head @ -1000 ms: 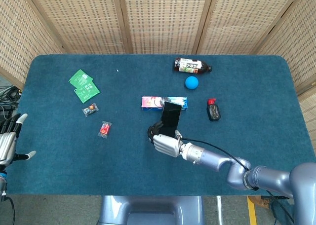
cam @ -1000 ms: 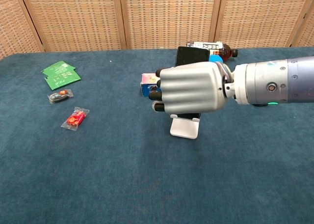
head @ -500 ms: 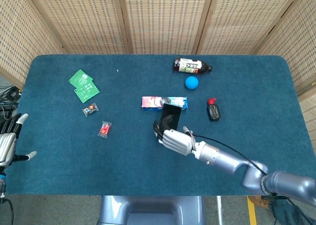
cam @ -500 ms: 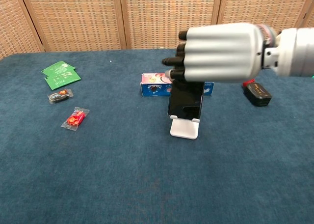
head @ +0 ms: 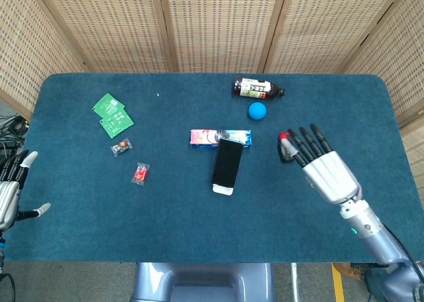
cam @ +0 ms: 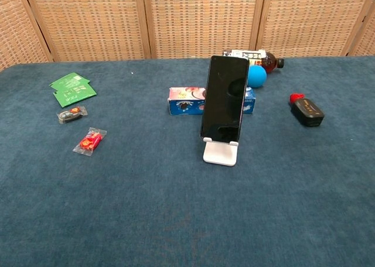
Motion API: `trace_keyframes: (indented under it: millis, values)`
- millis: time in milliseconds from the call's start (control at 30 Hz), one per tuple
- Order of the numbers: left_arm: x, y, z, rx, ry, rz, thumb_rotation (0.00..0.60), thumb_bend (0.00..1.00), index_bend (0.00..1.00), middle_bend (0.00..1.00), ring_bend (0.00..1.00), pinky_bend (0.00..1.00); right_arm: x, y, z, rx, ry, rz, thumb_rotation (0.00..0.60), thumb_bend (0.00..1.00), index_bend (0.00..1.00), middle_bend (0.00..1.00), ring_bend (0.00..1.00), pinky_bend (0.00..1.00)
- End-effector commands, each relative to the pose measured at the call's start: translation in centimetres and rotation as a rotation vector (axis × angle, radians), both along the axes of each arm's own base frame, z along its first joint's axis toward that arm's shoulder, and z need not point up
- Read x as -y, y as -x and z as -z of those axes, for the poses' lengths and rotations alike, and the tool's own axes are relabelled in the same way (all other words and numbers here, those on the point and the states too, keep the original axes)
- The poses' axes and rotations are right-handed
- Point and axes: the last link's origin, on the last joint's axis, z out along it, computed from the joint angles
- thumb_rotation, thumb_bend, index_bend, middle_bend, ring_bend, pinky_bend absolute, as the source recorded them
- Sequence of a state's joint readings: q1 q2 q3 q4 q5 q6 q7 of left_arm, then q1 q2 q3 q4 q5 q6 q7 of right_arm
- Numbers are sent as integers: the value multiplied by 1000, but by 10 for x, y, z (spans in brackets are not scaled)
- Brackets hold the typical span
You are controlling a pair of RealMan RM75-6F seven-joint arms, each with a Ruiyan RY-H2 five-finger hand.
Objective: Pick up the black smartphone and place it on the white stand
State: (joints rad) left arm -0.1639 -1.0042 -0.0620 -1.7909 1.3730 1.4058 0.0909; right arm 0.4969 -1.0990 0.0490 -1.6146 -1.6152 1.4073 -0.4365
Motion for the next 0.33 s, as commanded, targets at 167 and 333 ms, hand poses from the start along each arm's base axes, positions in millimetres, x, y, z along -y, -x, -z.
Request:
trace_keyframes:
  millis: [167, 333]
  values:
    - [13, -2, -2, 19, -20, 49, 600, 0, 0, 0, 0, 0, -74, 71, -15, 301, 6, 337, 600, 0, 0, 0, 0, 0]
    - [16, -4, -3, 23, -19, 61, 600, 0, 0, 0, 0, 0, -87, 90, -9, 333, 29, 386, 600, 0, 0, 0, 0, 0]
